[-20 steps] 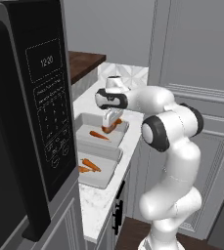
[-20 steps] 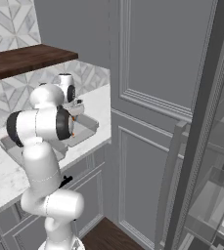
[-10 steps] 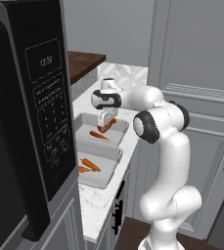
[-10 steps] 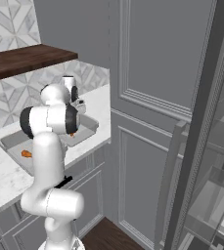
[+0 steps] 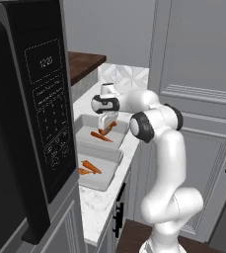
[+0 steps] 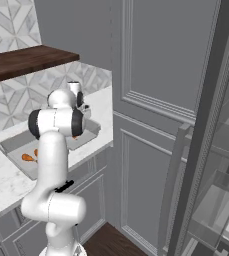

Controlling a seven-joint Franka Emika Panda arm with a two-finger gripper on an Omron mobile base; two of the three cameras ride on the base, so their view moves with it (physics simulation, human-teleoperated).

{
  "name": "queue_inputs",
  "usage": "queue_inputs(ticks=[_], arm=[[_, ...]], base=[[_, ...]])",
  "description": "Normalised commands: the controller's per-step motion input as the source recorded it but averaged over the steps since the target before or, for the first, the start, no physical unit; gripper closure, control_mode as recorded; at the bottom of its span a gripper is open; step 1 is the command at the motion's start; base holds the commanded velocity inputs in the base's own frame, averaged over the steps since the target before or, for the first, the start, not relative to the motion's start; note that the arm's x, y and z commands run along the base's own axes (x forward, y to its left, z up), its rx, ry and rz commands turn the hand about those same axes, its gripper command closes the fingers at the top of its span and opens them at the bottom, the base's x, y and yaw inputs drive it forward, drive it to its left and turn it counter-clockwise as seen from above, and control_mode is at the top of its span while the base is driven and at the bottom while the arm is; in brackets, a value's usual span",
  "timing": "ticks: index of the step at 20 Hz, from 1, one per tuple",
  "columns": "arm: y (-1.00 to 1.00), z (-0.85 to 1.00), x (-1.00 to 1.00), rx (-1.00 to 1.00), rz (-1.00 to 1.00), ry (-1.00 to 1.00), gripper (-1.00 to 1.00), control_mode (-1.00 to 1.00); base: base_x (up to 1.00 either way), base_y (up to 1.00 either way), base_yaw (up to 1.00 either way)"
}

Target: Place one carrot and one chicken drumstick in each tupperware on the nearby counter, to pack two identical lunches.

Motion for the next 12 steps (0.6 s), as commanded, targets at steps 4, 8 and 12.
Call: queue_inputs(ticks=[4, 8, 12], arm=[[0.00, 0.00, -0.02, 0.00, 0.00, -0.04, 1.00, -1.00], [0.00, -0.08, 0.00, 0.00, 0.00, -0.14, 1.00, -1.00], [0.00, -0.33, 0.19, -0.01, -0.04, -0.03, 1.00, -1.00]], base=[[0.00, 0.00, 0.00], [0.00, 0.00, 0.00], [0.00, 0.00, 0.00]])
